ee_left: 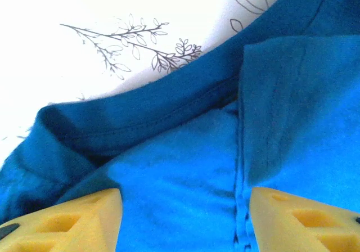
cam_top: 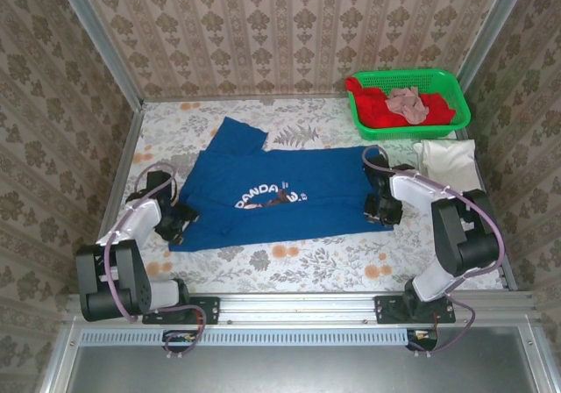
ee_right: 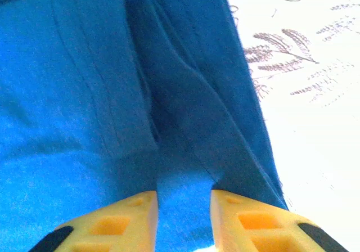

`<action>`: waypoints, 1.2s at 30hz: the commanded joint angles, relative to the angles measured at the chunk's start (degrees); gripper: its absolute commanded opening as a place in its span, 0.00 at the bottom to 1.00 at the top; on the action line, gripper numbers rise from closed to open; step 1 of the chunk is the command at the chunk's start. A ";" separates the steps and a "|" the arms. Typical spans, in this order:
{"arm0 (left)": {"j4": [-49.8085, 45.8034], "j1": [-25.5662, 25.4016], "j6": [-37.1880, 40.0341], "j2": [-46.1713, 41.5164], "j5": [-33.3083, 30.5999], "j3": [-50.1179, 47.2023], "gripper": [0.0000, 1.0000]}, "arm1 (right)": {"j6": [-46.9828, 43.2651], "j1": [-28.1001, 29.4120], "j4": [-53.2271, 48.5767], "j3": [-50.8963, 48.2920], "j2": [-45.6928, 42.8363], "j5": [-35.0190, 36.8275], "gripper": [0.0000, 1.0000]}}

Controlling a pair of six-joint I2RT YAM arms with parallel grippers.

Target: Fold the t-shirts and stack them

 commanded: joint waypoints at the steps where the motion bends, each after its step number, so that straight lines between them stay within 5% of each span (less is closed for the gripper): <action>1: -3.40 -1.05 2.46 0.96 -2.51 8.08 0.65 | -2.54 -0.27 -0.24 3.21 -4.84 -1.67 0.36; 4: -2.52 -3.25 8.89 7.48 -2.47 18.29 0.71 | -4.79 -0.26 1.88 7.71 -5.33 -2.27 0.41; 6: -2.52 -4.68 16.53 12.81 -0.95 26.19 0.62 | -6.78 -0.21 2.87 10.50 -4.60 -3.50 0.40; 18: -13.41 -9.38 58.88 48.50 -1.26 69.93 0.70 | -8.32 0.45 8.20 13.85 -4.63 -6.71 0.45; 24: -22.55 -9.67 65.44 62.11 -4.53 87.72 0.72 | -8.61 0.45 7.35 12.42 -5.82 -6.29 0.45; 36: -24.19 -9.53 63.20 70.80 -5.21 92.34 0.47 | -5.26 0.50 6.08 9.64 -7.68 -6.89 0.46</action>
